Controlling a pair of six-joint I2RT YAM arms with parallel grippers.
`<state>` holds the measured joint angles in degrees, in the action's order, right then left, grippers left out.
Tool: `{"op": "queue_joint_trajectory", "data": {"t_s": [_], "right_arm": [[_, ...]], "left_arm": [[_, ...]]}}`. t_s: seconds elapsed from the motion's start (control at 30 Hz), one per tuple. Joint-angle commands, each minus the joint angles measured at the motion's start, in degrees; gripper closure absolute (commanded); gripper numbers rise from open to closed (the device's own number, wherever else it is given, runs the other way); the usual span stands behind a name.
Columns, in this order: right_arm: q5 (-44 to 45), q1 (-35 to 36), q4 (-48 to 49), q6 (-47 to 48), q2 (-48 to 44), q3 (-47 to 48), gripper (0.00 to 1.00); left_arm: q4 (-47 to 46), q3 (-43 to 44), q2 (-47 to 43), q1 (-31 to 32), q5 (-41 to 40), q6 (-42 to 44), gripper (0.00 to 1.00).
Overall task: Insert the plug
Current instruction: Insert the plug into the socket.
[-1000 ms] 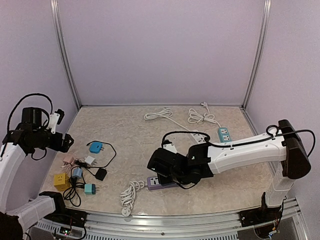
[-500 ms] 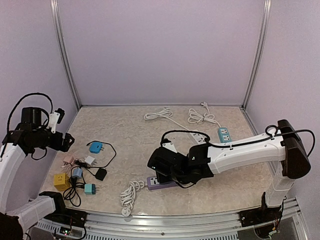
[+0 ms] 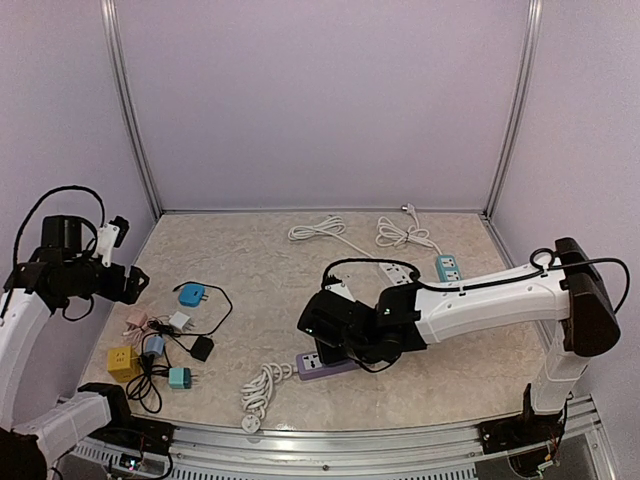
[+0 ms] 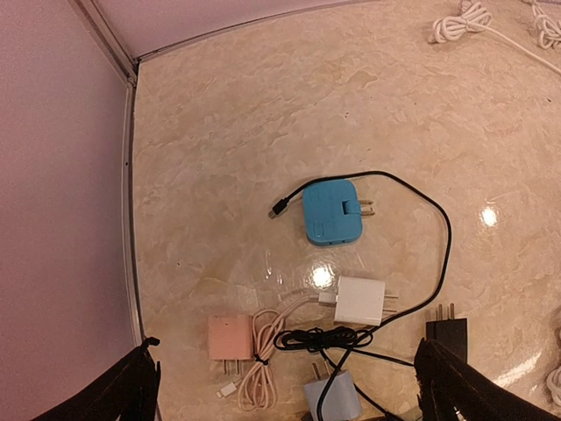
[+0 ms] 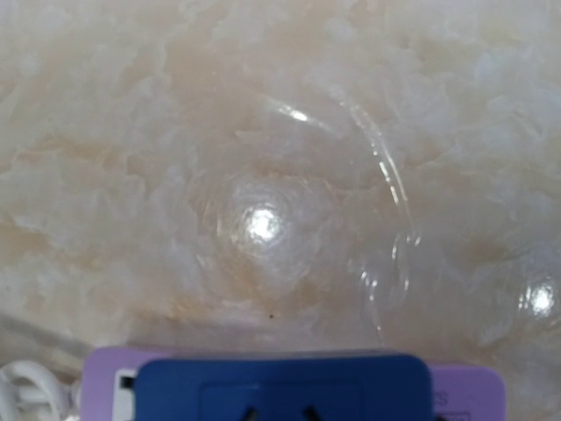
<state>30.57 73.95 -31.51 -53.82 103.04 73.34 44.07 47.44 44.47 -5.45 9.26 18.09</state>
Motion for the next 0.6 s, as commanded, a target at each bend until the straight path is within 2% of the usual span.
{"op": "queue_joint_trajectory", "data": {"t_s": [0.0,0.37,0.57], "right_arm": [[-3.4,-0.6,-4.4,0.5,4.8,-3.0,1.0],[-13.6,-1.4,-6.6,-2.1,10.4,-8.7,1.0],[-7.8,-1.4,-18.3,-0.8,7.4,-5.0,1.0]], "left_arm": [[-0.8,-0.8,-0.7,-0.5,0.8,0.5,0.01],[-1.1,-1.0,0.3,-0.6,0.8,0.7,0.01],[-1.2,-0.9,0.4,-0.6,0.7,0.7,0.01]]}}
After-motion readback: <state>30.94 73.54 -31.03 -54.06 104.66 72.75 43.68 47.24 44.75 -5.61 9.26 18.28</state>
